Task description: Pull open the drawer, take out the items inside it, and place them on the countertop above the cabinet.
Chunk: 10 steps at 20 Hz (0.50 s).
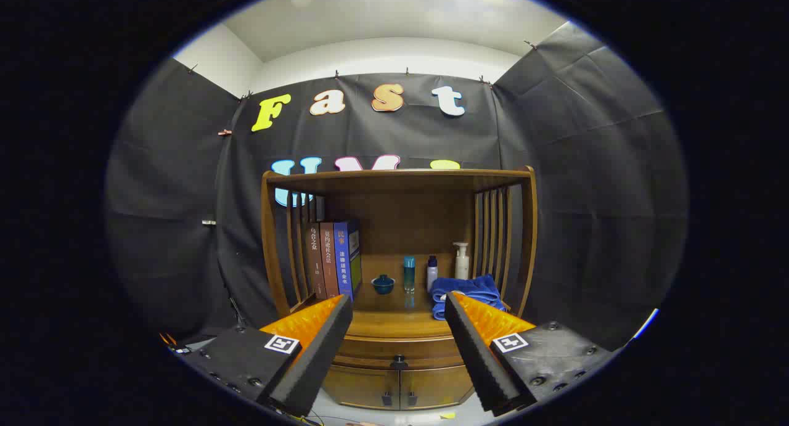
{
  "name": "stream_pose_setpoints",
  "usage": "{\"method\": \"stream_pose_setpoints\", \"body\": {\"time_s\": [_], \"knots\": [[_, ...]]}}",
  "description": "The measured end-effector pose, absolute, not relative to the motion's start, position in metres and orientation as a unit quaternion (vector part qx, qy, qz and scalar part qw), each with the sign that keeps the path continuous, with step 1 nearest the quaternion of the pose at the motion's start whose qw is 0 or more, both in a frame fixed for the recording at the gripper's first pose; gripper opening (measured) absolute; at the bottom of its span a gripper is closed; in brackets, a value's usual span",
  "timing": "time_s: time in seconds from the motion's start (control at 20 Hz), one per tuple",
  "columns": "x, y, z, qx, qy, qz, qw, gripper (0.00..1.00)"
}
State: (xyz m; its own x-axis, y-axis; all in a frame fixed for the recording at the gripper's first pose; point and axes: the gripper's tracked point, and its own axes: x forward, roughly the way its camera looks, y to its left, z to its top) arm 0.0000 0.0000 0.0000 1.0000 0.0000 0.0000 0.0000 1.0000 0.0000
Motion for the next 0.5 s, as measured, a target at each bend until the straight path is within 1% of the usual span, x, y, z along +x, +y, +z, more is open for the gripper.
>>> {"method": "stream_pose_setpoints", "body": {"time_s": [0.5], "knots": [[-0.0013,0.0034,0.0073,-0.004,-0.006,0.0,1.0,0.98]]}}
